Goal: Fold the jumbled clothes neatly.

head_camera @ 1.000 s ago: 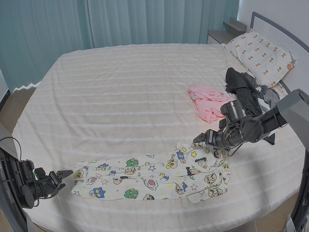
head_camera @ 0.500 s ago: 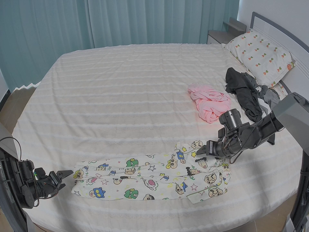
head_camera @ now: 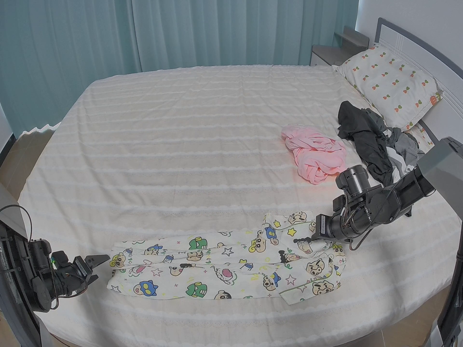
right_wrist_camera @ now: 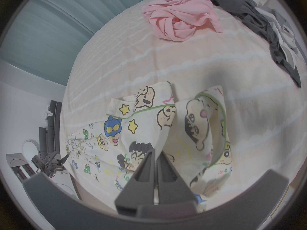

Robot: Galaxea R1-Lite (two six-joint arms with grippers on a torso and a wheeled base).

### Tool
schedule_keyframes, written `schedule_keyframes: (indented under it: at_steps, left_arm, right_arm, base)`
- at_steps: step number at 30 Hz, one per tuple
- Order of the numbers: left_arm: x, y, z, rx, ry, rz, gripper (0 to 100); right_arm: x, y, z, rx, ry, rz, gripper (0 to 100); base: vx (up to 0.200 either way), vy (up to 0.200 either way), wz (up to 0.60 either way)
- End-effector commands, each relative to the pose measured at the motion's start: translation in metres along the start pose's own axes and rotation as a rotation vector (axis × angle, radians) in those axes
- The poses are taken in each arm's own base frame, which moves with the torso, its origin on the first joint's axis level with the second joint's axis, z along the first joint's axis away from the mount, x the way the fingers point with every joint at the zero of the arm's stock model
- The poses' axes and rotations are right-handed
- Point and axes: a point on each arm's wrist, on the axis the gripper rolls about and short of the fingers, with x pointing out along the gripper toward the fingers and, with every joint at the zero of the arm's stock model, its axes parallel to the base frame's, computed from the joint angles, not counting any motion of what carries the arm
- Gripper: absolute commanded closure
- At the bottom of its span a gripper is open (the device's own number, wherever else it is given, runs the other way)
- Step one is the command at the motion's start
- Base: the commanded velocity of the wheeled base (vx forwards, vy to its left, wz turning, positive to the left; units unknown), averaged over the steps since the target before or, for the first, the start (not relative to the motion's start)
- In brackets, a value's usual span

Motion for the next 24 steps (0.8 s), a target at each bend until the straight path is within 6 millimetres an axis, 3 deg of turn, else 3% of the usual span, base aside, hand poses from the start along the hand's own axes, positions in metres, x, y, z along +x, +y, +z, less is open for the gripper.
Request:
schedule_keyframes:
  at_steps: [1, 8, 13, 24]
  left_arm:
    - [0.0, 0.0, 0.0, 0.0, -0.001, -0.001, 0]
    - [0.0, 0.0, 0.0, 0.0, -0.001, -0.001, 0]
    - [0.0, 0.0, 0.0, 0.001, -0.001, -0.001, 0]
    - [0.0, 0.0, 0.0, 0.001, -0.001, -0.001, 0]
  right_arm:
    - [-0.015, -0.007, -0.005, 0.018, 0.014, 0.025, 100]
    - [-0.033, -0.03, -0.013, 0.023, 0.052, 0.093, 100]
    - [-0.034, -0.047, -0.023, -0.033, 0.091, 0.084, 100]
    - [-0.031, -0.051, -0.033, -0.071, 0.127, 0.072, 100]
  base:
    - [0.0, 0.0, 0.0]
    - [0.0, 0.0, 0.0]
    - [0.0, 0.0, 0.0]
    - [0.0, 0.0, 0.0]
